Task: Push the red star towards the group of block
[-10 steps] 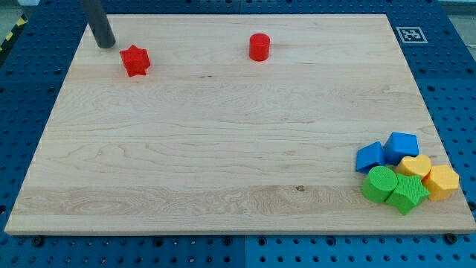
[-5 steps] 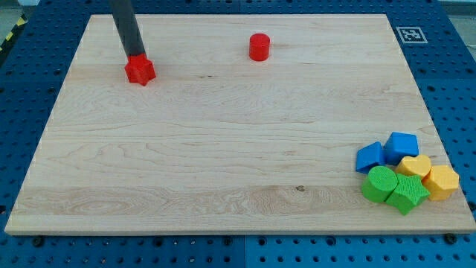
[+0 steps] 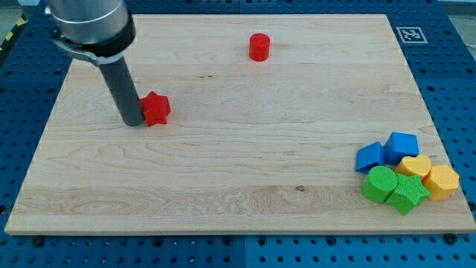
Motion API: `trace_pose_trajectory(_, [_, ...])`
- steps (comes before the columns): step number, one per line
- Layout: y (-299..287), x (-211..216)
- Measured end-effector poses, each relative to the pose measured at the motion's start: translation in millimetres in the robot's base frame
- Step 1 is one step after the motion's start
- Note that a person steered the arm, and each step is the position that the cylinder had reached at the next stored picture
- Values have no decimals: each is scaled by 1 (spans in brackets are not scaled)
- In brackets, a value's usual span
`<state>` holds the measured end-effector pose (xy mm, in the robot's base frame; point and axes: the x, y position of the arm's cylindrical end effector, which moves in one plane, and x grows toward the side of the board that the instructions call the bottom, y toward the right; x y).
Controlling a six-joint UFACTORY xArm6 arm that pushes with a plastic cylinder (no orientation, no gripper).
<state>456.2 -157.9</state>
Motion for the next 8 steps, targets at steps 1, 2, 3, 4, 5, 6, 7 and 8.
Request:
trace_pose_trajectory(1, [6,-1])
trace_pose_trajectory(2, [6,-9])
trace_pose_trajectory(3, [1,-24])
trace_pose_trajectory(4, [-3,-36])
trace_pose_trajectory(5, [-3,-40])
trace_pose_trajectory(6, [14,-40])
trace_pose_trajectory(7, [44,-37])
trace_pose_trajectory(8, [69,-20])
